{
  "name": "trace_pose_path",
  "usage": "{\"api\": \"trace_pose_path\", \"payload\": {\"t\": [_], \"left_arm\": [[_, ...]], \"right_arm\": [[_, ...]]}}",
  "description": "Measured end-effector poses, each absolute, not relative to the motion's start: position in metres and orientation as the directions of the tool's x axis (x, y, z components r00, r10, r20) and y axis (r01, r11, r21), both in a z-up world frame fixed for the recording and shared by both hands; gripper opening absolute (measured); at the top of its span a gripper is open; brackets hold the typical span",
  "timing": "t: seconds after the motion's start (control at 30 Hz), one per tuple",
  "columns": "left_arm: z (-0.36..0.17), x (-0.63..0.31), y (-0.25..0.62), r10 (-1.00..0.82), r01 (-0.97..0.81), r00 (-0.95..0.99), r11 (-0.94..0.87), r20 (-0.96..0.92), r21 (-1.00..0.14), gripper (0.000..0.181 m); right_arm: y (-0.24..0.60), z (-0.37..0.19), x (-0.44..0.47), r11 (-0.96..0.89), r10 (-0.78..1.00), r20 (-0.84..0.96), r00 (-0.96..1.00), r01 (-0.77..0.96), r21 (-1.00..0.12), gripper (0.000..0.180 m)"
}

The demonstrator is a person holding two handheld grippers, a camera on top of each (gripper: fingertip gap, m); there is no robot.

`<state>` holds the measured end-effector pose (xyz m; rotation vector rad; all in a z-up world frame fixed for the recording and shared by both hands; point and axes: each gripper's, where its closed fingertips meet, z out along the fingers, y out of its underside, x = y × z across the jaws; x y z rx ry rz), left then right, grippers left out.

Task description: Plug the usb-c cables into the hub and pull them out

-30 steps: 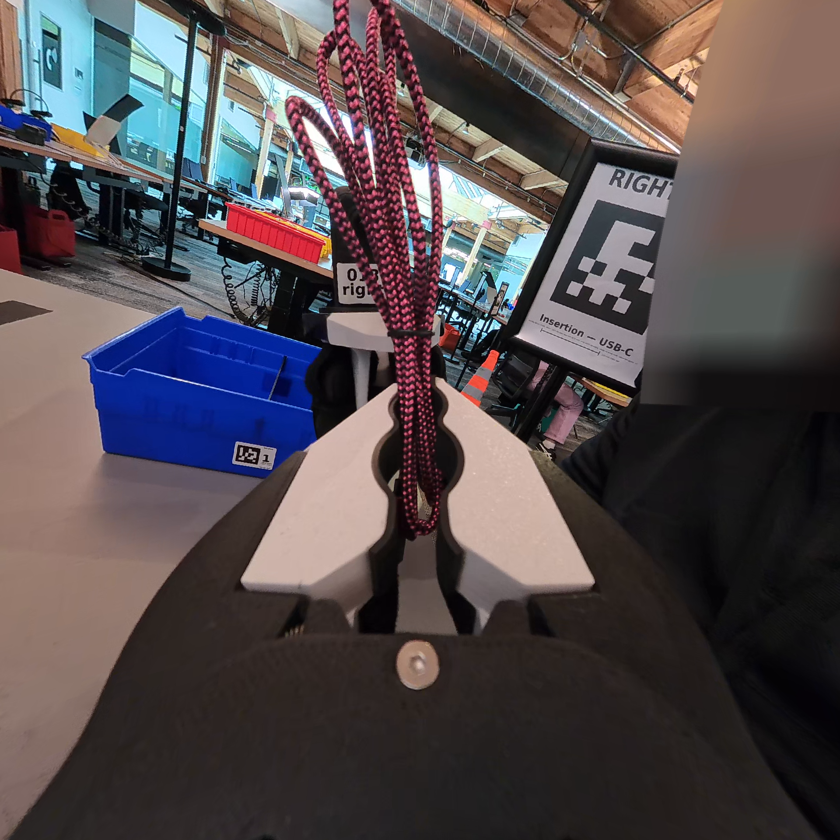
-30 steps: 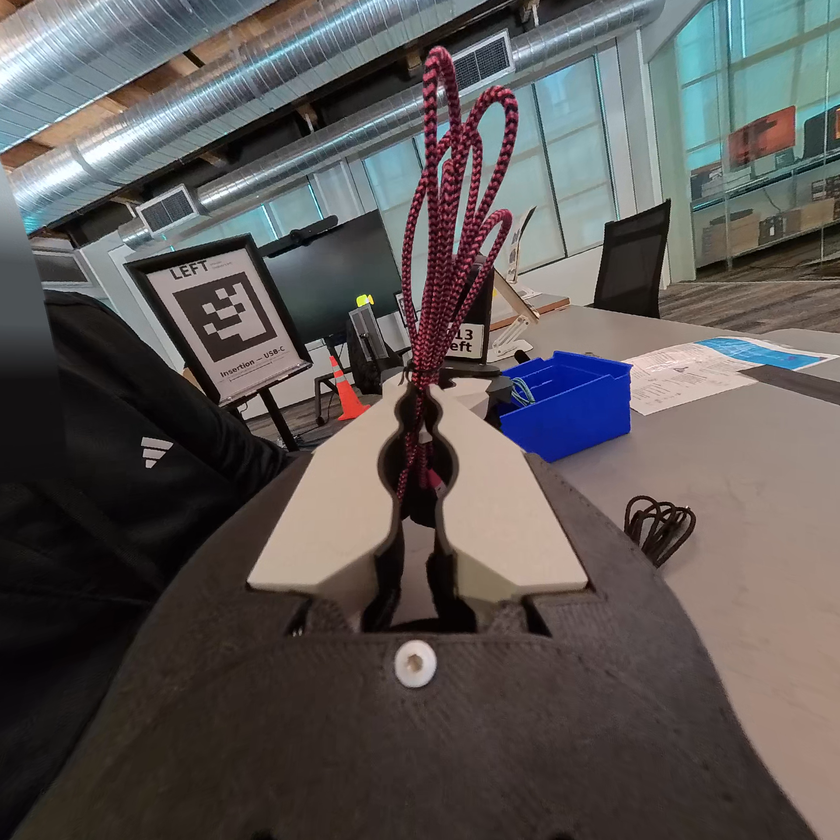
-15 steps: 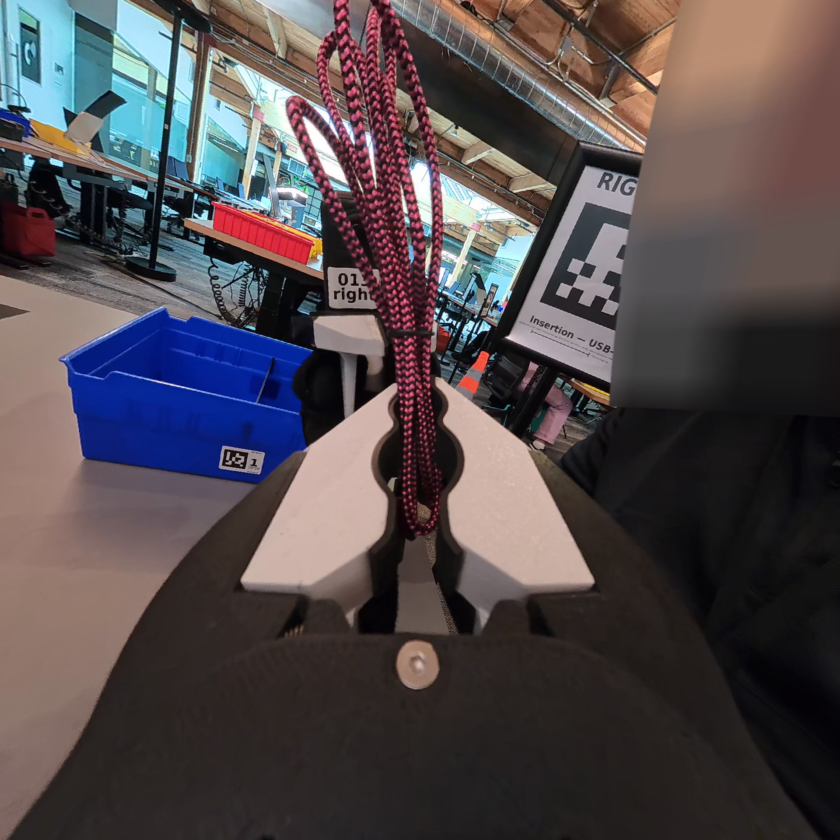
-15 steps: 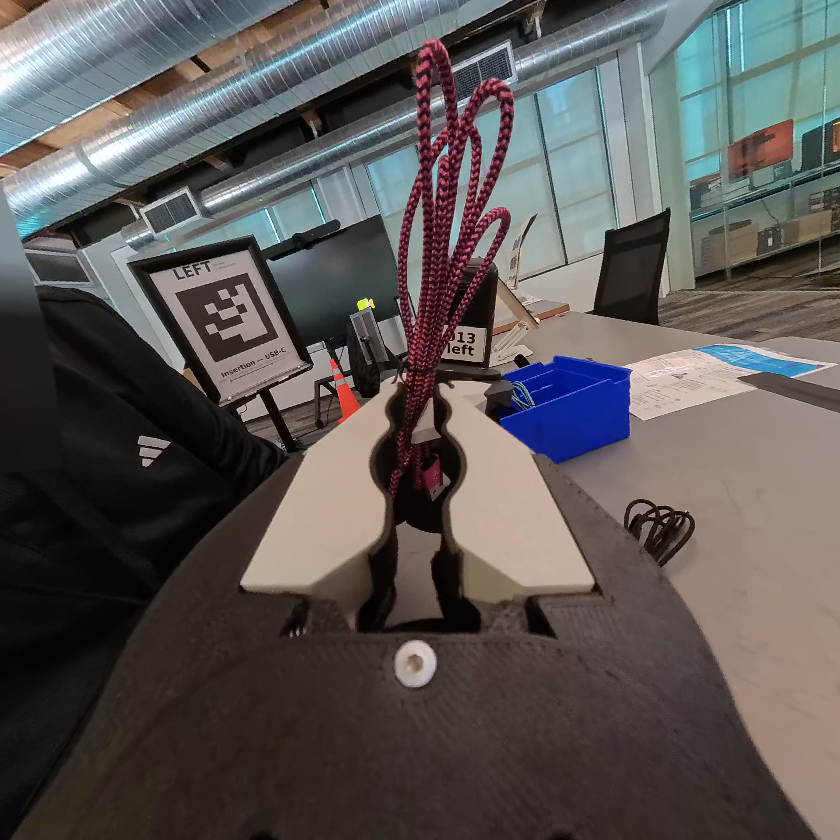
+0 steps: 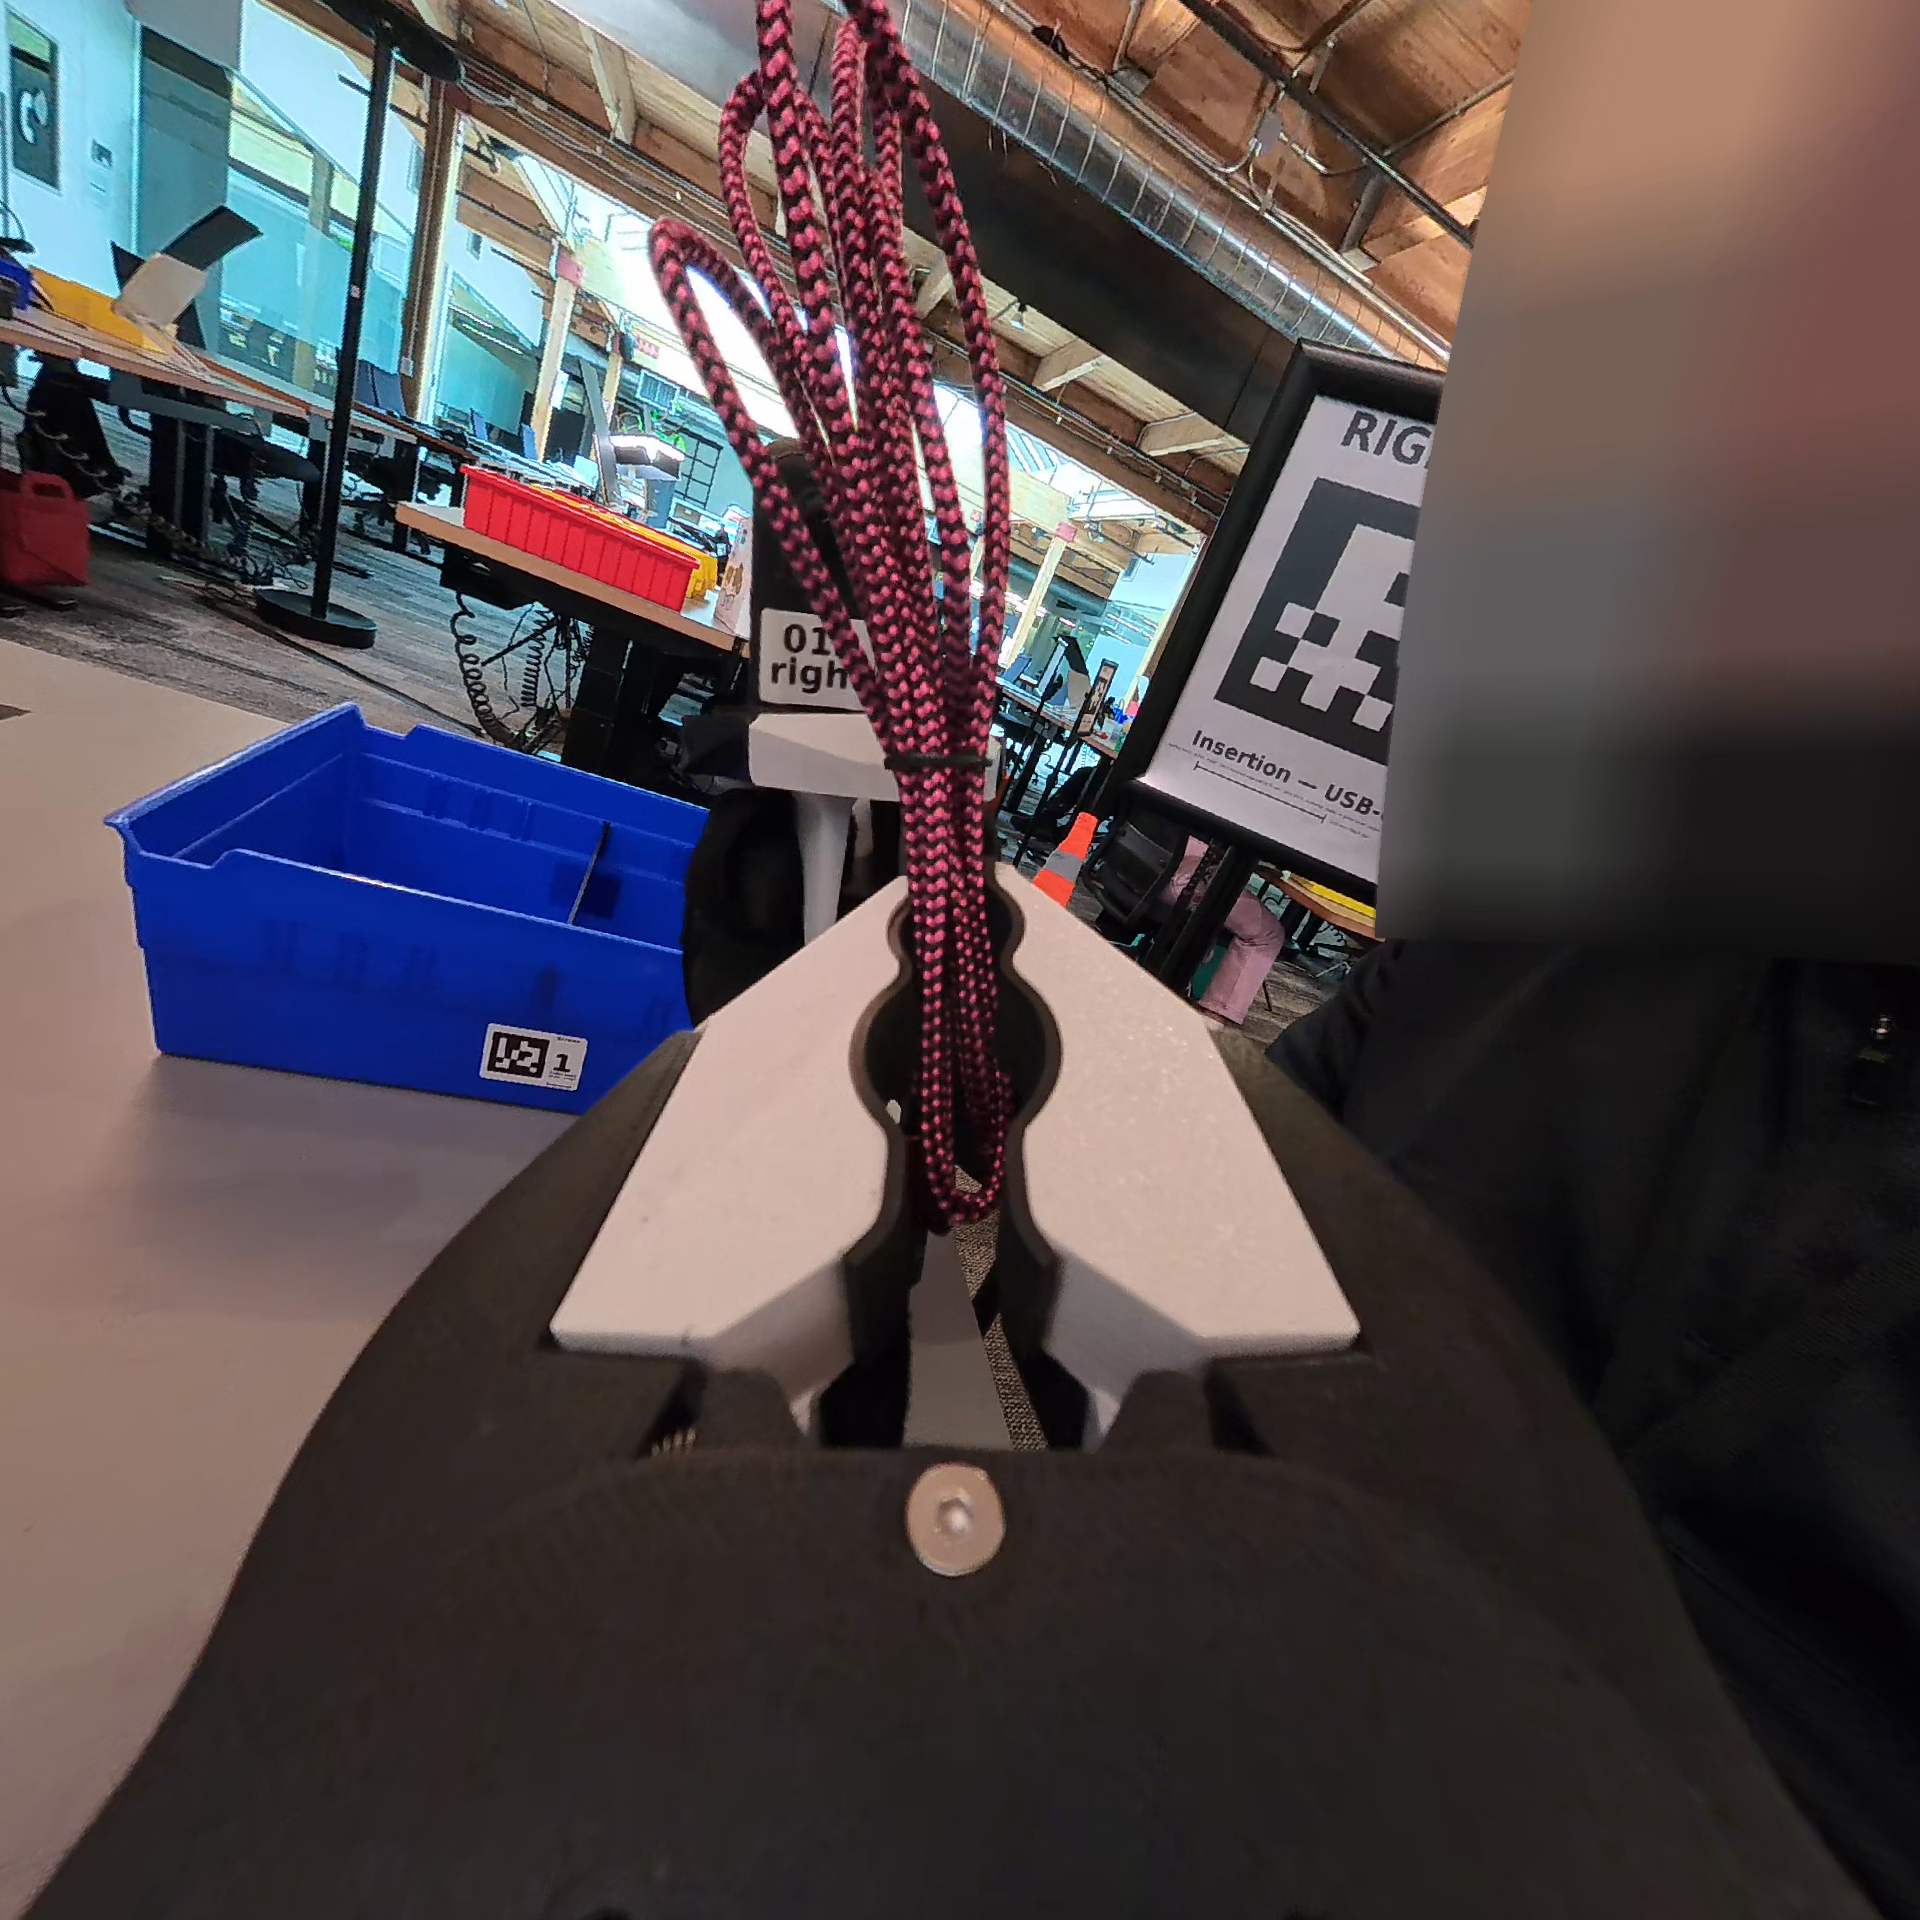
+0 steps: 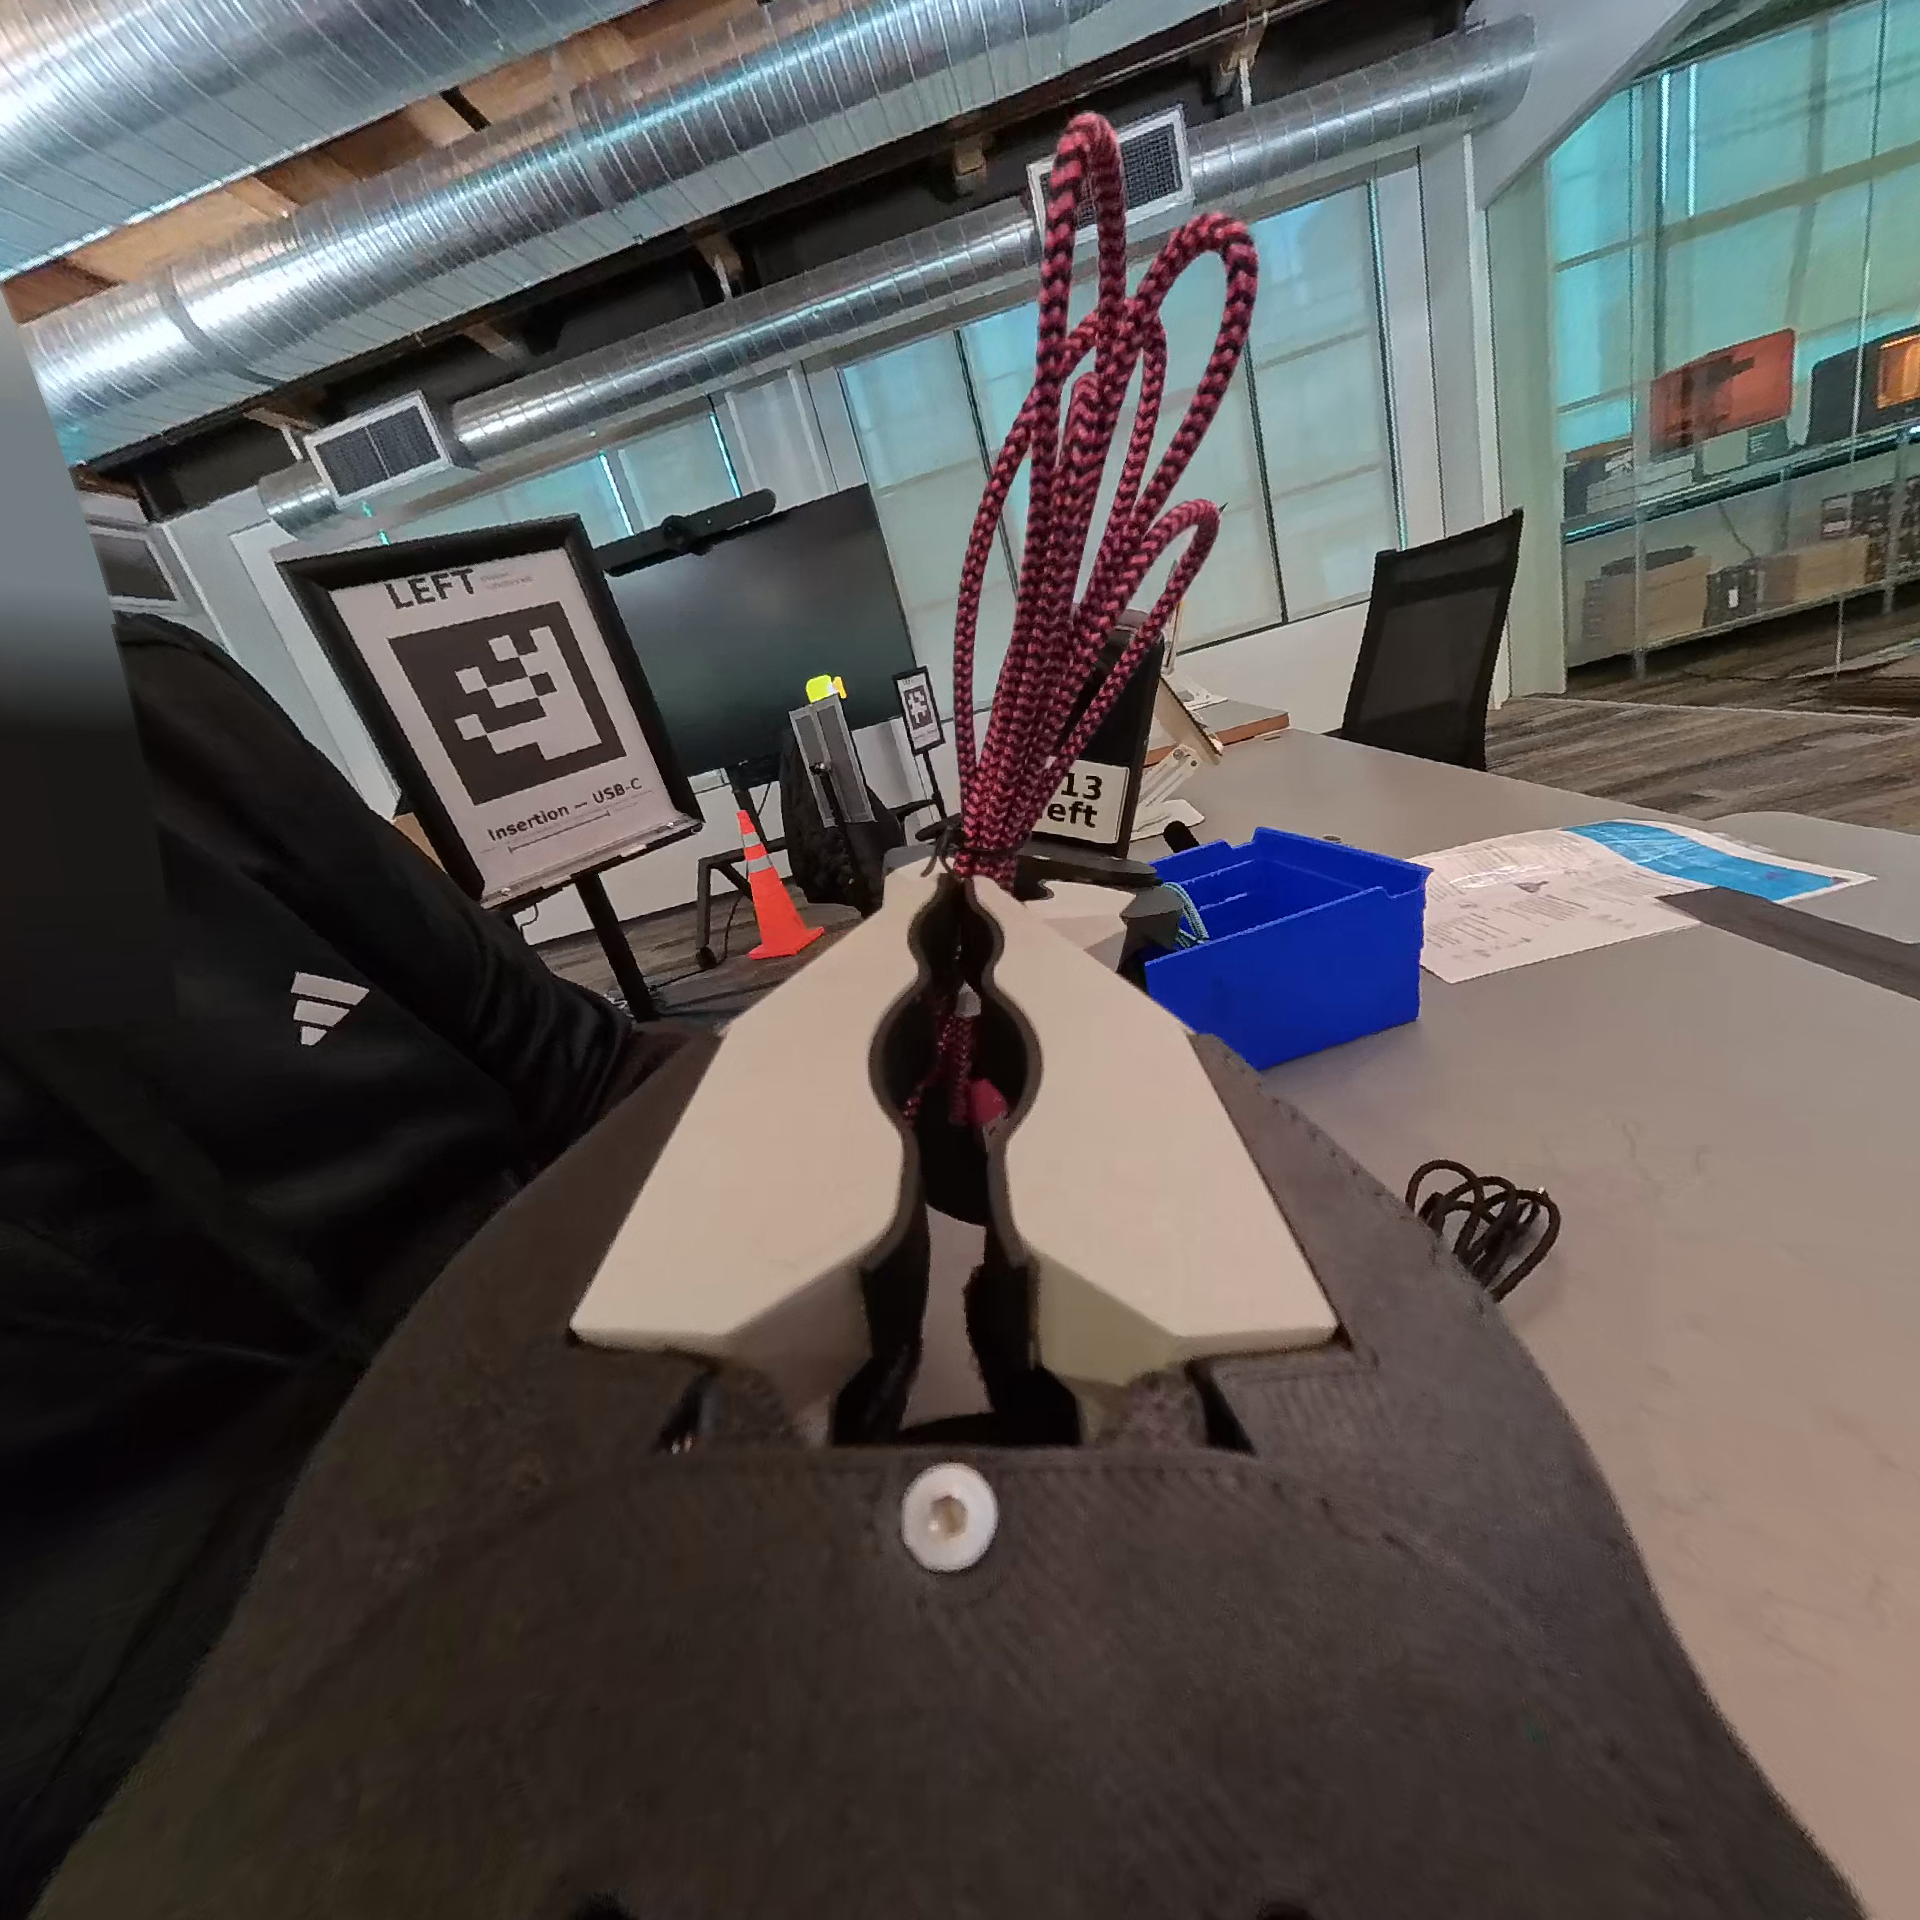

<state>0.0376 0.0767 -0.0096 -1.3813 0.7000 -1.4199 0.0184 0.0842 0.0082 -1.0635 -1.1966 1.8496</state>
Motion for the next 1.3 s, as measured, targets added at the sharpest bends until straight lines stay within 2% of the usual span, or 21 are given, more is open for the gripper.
{"api": "trace_pose_path", "payload": {"t": [0.27,0.63,0.9,1.0,1.1,1.3], "left_arm": [[-0.01,0.038,0.076,-0.914,0.251,0.143,-0.338,0.381,-0.907,0.005],[-0.012,0.036,0.079,-0.91,0.25,0.15,-0.343,0.386,-0.906,0.005],[-0.025,0.038,0.081,-0.91,0.14,0.223,-0.325,0.35,-0.935,0.005],[-0.03,0.038,0.087,-0.899,0.094,0.277,-0.327,0.34,-0.94,0.005],[-0.034,0.036,0.092,-0.886,0.065,0.327,-0.327,0.329,-0.943,0.005],[-0.04,0.036,0.1,-0.855,0.03,0.402,-0.344,0.327,-0.938,0.005]], "right_arm": [[0.086,0.008,0.017,-0.34,0.869,-0.269,-0.415,-0.106,-0.934,0.005],[0.086,0.007,0.017,-0.321,0.877,-0.254,-0.408,-0.104,-0.941,0.0],[0.094,0.004,0.021,-0.193,0.939,-0.171,-0.298,-0.045,-0.98,0.0],[0.099,0.003,0.022,-0.084,0.975,-0.084,-0.206,0.008,-0.996,0.0],[0.1,0.004,0.021,0.114,0.992,0.108,-0.064,0.095,-0.989,0.0],[0.094,0.002,0.018,0.445,0.874,0.482,0.057,0.303,-0.843,0.0]]}}
